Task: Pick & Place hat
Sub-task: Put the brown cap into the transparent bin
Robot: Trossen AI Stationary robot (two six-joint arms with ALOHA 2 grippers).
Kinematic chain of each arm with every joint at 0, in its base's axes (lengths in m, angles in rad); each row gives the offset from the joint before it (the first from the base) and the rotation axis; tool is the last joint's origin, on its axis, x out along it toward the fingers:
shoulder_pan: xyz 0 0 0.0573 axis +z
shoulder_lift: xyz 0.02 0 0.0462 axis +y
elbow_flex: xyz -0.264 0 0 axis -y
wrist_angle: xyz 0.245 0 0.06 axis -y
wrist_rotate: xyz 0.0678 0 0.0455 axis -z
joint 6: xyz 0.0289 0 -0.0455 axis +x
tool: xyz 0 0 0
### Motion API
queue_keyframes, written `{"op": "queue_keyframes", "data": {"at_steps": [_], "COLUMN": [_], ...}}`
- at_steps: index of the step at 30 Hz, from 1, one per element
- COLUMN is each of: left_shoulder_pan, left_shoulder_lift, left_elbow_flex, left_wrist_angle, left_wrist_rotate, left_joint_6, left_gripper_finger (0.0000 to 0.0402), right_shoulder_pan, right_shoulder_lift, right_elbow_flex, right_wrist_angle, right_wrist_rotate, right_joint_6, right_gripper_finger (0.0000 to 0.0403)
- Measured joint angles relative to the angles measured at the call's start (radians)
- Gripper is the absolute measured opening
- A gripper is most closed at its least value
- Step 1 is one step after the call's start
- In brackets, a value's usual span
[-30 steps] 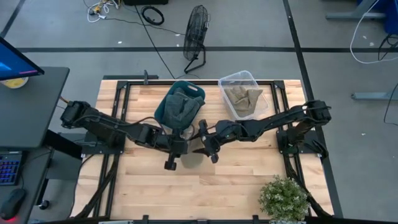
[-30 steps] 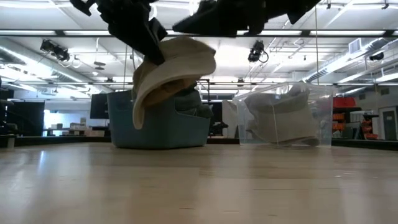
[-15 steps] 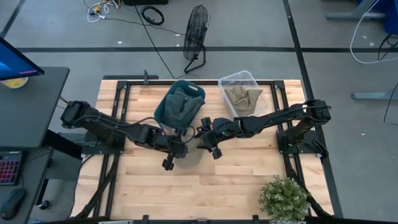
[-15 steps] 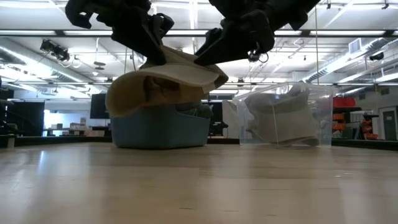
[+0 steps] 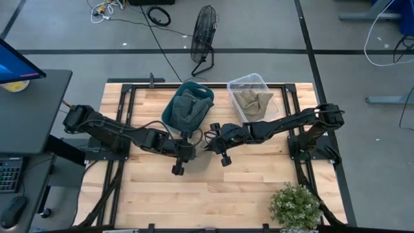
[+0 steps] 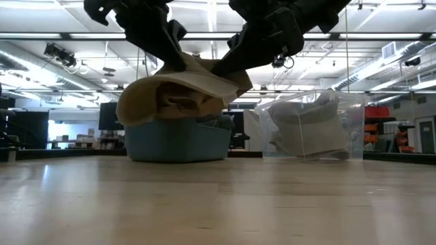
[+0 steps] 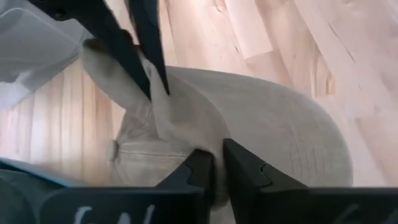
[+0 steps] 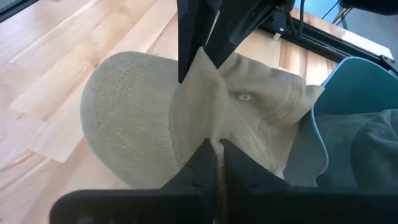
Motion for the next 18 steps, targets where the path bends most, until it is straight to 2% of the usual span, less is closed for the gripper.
{"op": "queue_keyframes", "data": {"at_steps": [3, 8, 14, 18], "left_shoulder_pan": [0.000, 0.000, -0.006, -0.011], "left_shoulder_lift": [0.000, 0.000, -0.001, -0.001], "left_elbow_flex": [0.000, 0.000, 0.001, 0.036], "left_wrist_angle": [0.001, 0.002, 0.142, 0.155], "left_wrist_rotate": [0.000, 0.000, 0.000, -0.026], "left_joint_6": [-0.047, -0.099, -0.062, -0.052], "left_gripper_finger": [0.0060, 0.0100, 0.0140, 0.0153], "right_shoulder_pan": [0.006, 0.022, 0.048, 0.065], "right_shoulder_lift": [0.000, 0.000, -0.005, -0.055], "right_elbow_flex": [0.000, 0.000, -0.001, -0.002], "right_wrist_angle": [0.000, -0.039, -0.122, -0.178], "right_wrist_rotate": [0.000, 0.000, 0.000, 0.004], "right_joint_6": [0.013, 0.043, 0.051, 0.096], "right_gripper_finger": [0.0021, 0.0007, 0.0006, 0.0005]}}
